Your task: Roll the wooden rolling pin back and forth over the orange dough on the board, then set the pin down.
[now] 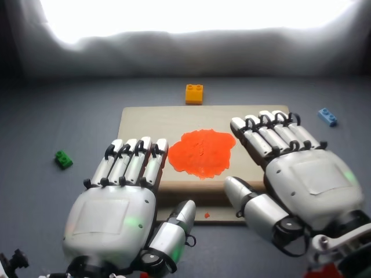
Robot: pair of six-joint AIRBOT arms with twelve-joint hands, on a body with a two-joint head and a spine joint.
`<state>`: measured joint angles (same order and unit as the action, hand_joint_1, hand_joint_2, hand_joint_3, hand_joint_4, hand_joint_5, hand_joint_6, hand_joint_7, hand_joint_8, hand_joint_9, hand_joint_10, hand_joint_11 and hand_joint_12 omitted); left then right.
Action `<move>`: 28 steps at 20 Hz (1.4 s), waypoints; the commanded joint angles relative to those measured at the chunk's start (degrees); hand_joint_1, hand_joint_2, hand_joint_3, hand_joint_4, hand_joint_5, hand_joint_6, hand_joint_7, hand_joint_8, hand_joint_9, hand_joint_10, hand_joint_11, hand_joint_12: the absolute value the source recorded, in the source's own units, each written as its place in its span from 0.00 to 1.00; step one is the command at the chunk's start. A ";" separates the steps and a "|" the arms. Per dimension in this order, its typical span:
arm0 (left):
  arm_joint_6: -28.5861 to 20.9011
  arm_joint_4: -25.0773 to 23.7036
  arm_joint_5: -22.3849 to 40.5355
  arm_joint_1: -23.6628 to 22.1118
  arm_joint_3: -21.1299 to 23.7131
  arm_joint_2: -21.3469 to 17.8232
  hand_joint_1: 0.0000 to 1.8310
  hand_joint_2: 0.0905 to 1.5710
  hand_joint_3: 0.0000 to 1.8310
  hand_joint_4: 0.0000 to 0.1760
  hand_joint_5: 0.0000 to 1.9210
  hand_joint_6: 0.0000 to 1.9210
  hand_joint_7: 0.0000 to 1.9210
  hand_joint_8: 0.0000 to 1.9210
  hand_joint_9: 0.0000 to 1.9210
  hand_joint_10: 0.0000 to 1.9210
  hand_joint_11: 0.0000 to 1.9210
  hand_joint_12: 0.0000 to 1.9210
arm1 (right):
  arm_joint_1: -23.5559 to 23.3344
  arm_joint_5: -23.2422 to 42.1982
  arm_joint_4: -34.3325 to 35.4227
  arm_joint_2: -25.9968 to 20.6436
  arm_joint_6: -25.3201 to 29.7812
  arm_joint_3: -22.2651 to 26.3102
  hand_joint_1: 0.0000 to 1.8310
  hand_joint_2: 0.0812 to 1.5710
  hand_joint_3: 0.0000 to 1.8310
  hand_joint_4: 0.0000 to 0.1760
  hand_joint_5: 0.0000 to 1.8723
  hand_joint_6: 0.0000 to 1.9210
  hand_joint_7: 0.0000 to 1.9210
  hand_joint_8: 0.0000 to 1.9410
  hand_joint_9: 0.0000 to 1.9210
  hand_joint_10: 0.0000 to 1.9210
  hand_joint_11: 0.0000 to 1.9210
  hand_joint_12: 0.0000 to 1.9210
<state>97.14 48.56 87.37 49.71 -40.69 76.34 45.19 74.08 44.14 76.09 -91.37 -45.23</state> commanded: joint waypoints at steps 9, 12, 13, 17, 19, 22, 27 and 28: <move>-2.31 -7.28 6.01 1.84 -4.82 3.92 0.00 0.92 0.01 0.00 0.00 0.00 0.00 0.00 0.00 0.00 0.00 0.00 | 1.01 4.71 -4.84 5.10 0.50 -5.28 0.00 0.95 0.01 0.00 0.08 0.01 0.07 0.01 0.04 0.01 0.02 0.01; -2.71 -7.65 6.01 2.13 -6.27 4.89 0.00 0.91 0.01 0.00 0.00 0.00 0.00 0.00 0.00 0.00 0.00 0.00 | 1.09 4.69 -4.84 6.17 0.65 -6.53 0.00 0.95 0.01 0.00 0.06 0.00 0.06 0.00 0.03 0.01 0.01 0.01; -2.98 -7.71 5.98 2.35 -6.89 5.23 0.00 0.91 0.01 0.00 0.00 0.00 0.00 0.00 0.00 0.00 0.00 0.00 | 1.04 4.49 -4.84 6.45 0.95 -6.96 0.00 0.95 0.00 0.00 0.06 0.00 0.06 0.00 0.03 0.00 0.01 0.01; -3.07 -8.27 3.97 3.10 -8.63 5.57 0.00 0.89 0.00 0.00 0.00 0.00 0.00 0.00 0.00 0.00 0.00 0.00 | 1.03 3.67 -4.84 7.29 1.17 -7.98 0.00 0.94 0.00 0.00 0.05 0.00 0.04 0.00 0.02 0.00 0.00 0.00; -3.67 -8.59 3.46 3.36 -9.65 5.94 0.00 0.90 0.00 0.00 0.01 0.00 0.00 0.00 0.00 0.00 0.00 0.00 | 1.00 3.33 -4.84 7.74 0.98 -8.64 0.00 0.95 0.00 0.00 0.05 0.00 0.05 0.00 0.02 0.00 0.00 0.00; -4.53 -8.61 3.07 3.54 -11.14 6.83 0.00 0.90 0.00 0.00 0.02 0.01 0.01 0.00 0.00 0.00 0.00 0.00 | 1.17 2.84 -4.85 8.42 0.99 -9.80 0.00 0.95 0.00 0.00 0.05 0.00 0.04 0.00 0.02 0.00 0.00 0.00; -5.62 -8.58 2.86 3.54 -13.35 8.21 0.00 0.91 0.00 0.00 0.02 0.01 0.02 0.00 0.00 0.00 0.00 0.00 | 1.35 2.06 -4.84 9.44 1.13 -11.36 0.00 0.94 0.00 0.00 0.05 0.01 0.04 0.01 0.01 0.01 0.00 0.00; -5.80 -8.57 2.71 3.50 -13.75 8.35 0.00 0.91 0.00 0.00 0.02 0.01 0.01 0.00 0.00 0.00 0.00 0.00 | 1.44 1.95 -4.84 9.66 1.25 -11.70 0.00 0.94 0.00 0.00 0.05 0.01 0.05 0.01 0.02 0.01 0.01 0.00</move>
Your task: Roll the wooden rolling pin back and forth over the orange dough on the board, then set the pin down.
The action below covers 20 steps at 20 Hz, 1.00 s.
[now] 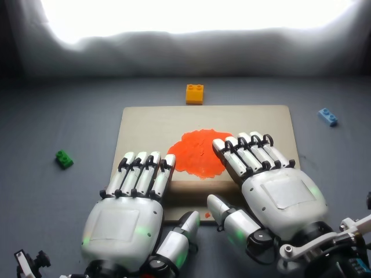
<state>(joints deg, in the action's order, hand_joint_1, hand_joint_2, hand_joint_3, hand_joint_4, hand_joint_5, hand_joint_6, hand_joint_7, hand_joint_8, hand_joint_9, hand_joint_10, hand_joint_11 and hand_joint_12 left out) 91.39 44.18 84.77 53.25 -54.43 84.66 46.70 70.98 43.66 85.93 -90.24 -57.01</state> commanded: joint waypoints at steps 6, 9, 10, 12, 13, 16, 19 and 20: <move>-1.48 -4.18 4.88 -0.06 -1.62 0.14 0.00 0.91 0.00 0.00 0.02 0.00 0.01 0.00 0.00 0.00 0.00 0.00 | 0.23 4.66 -4.35 1.37 1.11 -3.06 0.00 0.94 0.00 0.00 0.05 0.01 0.04 0.00 0.01 0.00 0.00 0.00; -1.65 -4.18 4.52 -0.32 -2.25 0.47 0.00 0.90 0.00 0.00 0.02 0.00 0.01 0.00 0.00 0.00 0.00 0.00 | 0.60 4.24 -4.35 1.63 1.50 -4.00 0.00 0.94 0.00 0.00 0.05 0.00 0.04 0.00 0.01 0.00 0.01 0.00; -1.74 -4.18 4.49 -0.39 -2.43 0.60 0.00 0.91 0.00 0.00 0.01 0.00 0.00 0.00 0.00 0.00 0.00 0.00 | 0.71 4.10 -4.35 1.63 1.62 -4.08 0.00 0.94 0.00 0.00 0.05 0.00 0.04 0.00 0.01 0.00 0.01 0.00; -1.76 -4.18 4.23 -0.59 -2.84 0.87 0.00 0.91 0.00 0.00 0.01 0.00 0.00 0.00 0.00 0.00 0.00 0.00 | 0.88 3.81 -4.35 1.63 1.90 -4.17 0.00 0.94 0.00 0.00 0.05 0.00 0.05 0.00 0.02 0.00 0.01 0.01; -1.77 -4.17 4.11 -0.67 -3.05 1.01 0.00 0.91 0.00 0.00 0.00 0.00 0.00 0.00 0.00 0.00 0.00 0.00 | 0.88 3.78 -4.35 1.63 2.05 -4.25 0.00 0.94 0.00 0.00 0.05 0.00 0.04 0.00 0.02 0.00 0.01 0.01; -1.84 -4.16 3.60 -0.83 -3.69 1.29 0.00 0.91 0.00 0.00 0.00 0.00 0.00 0.00 0.00 0.00 0.00 0.00 | 0.81 3.75 -4.34 1.71 2.54 -4.73 0.00 0.94 0.00 0.00 0.05 0.00 0.04 0.00 0.02 0.00 0.01 0.01; -2.17 -4.16 3.05 -0.99 -4.52 1.57 0.00 0.92 0.00 0.00 0.01 0.01 0.00 0.00 0.00 0.00 0.00 0.00 | 0.69 3.77 -4.34 1.78 2.88 -5.24 0.00 0.94 0.00 0.00 0.05 0.00 0.04 0.00 0.02 0.00 0.01 0.01; -2.23 -4.16 2.86 -1.06 -4.77 1.64 0.00 0.92 0.00 0.00 0.01 0.00 0.00 0.00 0.00 0.00 0.00 0.00 | 0.65 3.77 -4.34 1.78 2.92 -5.30 0.00 0.94 0.00 0.00 0.05 0.00 0.04 0.00 0.02 0.00 0.01 0.01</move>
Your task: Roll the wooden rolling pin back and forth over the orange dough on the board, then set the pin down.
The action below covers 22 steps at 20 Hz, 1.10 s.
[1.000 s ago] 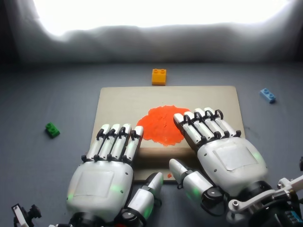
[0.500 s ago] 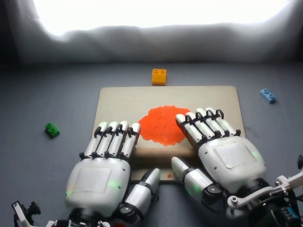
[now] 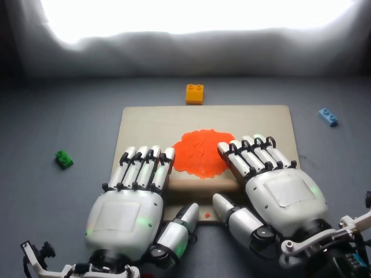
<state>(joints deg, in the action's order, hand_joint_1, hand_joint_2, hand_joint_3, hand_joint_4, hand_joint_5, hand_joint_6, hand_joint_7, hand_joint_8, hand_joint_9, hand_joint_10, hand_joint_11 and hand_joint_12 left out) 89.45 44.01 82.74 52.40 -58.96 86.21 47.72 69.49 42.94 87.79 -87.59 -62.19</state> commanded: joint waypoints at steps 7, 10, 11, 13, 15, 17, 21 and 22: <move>-1.63 -3.96 3.57 -0.82 -2.03 0.45 0.00 0.91 0.00 0.00 0.01 0.00 0.00 0.00 0.00 0.00 0.00 0.00 | -0.44 5.13 -3.63 -0.08 1.20 -0.97 0.00 0.94 0.00 0.00 0.05 0.00 0.04 0.01 0.02 0.01 0.01 0.02; -1.98 -3.95 2.95 -1.13 -2.73 0.62 0.00 0.91 0.00 0.00 0.01 0.00 0.01 0.00 0.00 0.00 0.00 0.00 | -0.64 4.83 -3.63 -0.07 1.74 -1.48 0.00 0.95 0.00 0.00 0.04 0.00 0.03 0.00 0.01 0.00 0.00 0.02; -1.99 -3.95 2.65 -1.25 -2.97 0.67 0.00 0.91 0.00 0.00 0.01 0.00 0.01 0.00 0.00 0.00 0.00 0.00 | -0.82 4.83 -3.63 -0.05 2.18 -1.69 0.00 0.95 0.00 0.00 0.04 0.00 0.03 0.00 0.01 0.00 0.00 0.02; -2.00 -3.95 2.32 -1.44 -3.40 0.85 0.00 0.91 0.00 0.00 0.01 0.00 0.01 0.00 0.00 0.00 0.00 0.00 | -1.01 4.74 -3.63 -0.02 2.79 -2.13 0.00 0.95 0.00 0.00 0.05 0.00 0.05 0.00 0.02 0.00 0.00 0.04; -2.10 -3.95 1.93 -1.53 -3.75 1.00 0.00 0.91 0.00 0.00 0.01 0.00 0.01 0.00 0.00 0.00 0.00 0.00 | -1.18 4.54 -3.63 -0.01 3.17 -2.46 0.00 0.95 0.00 0.00 0.05 0.00 0.04 0.00 0.02 0.00 0.00 0.03; -2.23 -3.95 1.63 -1.66 -4.19 1.17 0.00 0.92 0.00 0.00 0.00 0.00 0.00 0.00 0.00 0.00 0.00 0.00 | -1.43 4.53 -3.62 0.00 3.54 -2.83 0.00 0.95 0.00 0.00 0.05 0.00 0.04 0.00 0.01 0.00 0.00 0.02; -2.46 -3.96 1.11 -1.88 -4.97 1.23 0.00 0.92 0.00 0.00 0.01 0.01 0.00 0.00 0.00 0.00 0.00 0.00 | -1.67 4.17 -3.58 -0.01 4.19 -3.58 0.00 0.95 0.00 0.00 0.06 0.00 0.04 0.00 0.01 0.00 0.00 0.01; -2.51 -3.96 0.98 -1.94 -5.15 1.23 0.00 0.92 0.00 0.00 0.02 0.01 0.01 0.00 0.00 0.00 0.00 0.00 | -1.74 4.05 -3.44 -0.01 4.27 -3.79 0.00 0.96 0.00 0.00 0.05 0.00 0.04 0.00 0.01 0.00 0.00 0.00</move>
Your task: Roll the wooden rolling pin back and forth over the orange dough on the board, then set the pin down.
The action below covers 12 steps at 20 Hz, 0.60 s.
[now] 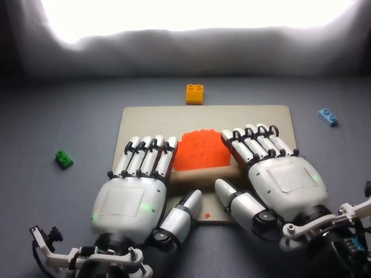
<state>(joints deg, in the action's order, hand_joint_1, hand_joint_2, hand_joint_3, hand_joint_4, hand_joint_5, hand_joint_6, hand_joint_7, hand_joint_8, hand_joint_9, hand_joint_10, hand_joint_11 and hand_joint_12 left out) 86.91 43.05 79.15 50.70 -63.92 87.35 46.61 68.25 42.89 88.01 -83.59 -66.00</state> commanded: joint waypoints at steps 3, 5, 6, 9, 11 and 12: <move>-0.01 -3.00 3.76 -0.56 -0.76 0.12 0.00 0.92 0.00 0.00 0.02 0.01 0.01 0.00 0.00 0.00 0.00 0.00 | -0.91 4.70 -2.54 -0.23 0.54 -0.58 0.00 0.95 0.00 0.00 0.06 0.00 0.04 0.00 0.02 0.00 0.00 0.00; -0.01 -3.00 3.38 -0.83 -1.29 0.20 0.00 0.93 0.00 0.00 0.02 0.00 0.01 0.00 0.00 0.00 0.00 0.00 | -1.00 4.30 -2.41 -0.24 0.77 -0.94 0.00 0.95 0.00 0.00 0.06 0.00 0.04 0.00 0.02 0.00 0.00 0.00; -0.01 -3.00 3.17 -0.94 -1.58 0.27 0.00 0.93 0.00 0.00 0.01 0.00 0.00 0.00 0.00 0.00 0.00 0.00 | -1.04 4.16 -2.39 -0.24 0.91 -1.12 0.00 0.95 0.00 0.00 0.05 0.00 0.04 0.00 0.01 0.00 0.00 0.00; -0.16 -3.01 2.66 -1.15 -2.41 0.36 0.00 0.93 0.01 0.00 0.02 0.01 0.01 0.00 0.00 0.00 0.00 0.00 | -1.12 3.69 -2.20 -0.23 1.17 -1.49 0.00 0.95 0.00 0.00 0.05 0.00 0.03 0.00 0.00 0.00 0.00 0.00; -0.45 -3.02 2.54 -1.27 -3.05 0.40 0.00 0.93 0.00 0.00 0.02 0.00 0.01 0.00 0.00 0.00 0.00 0.00 | -1.19 3.43 -2.12 -0.23 1.43 -1.72 0.00 0.95 0.00 0.00 0.05 0.00 0.04 0.00 0.01 0.00 0.00 0.00; -0.58 -3.04 2.46 -1.34 -3.48 0.41 0.00 0.93 0.00 0.00 0.02 0.00 0.01 0.00 0.00 0.00 0.00 0.00 | -1.31 3.25 -2.01 -0.22 1.64 -1.94 0.00 0.95 0.00 0.00 0.05 0.00 0.04 0.00 0.01 0.00 0.00 0.00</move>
<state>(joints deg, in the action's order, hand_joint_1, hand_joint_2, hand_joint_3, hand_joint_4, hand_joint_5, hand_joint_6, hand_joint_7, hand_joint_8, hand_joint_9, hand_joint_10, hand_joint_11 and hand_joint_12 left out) 86.41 42.74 76.90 49.50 -67.13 87.72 45.84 66.72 43.33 88.01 -82.28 -67.68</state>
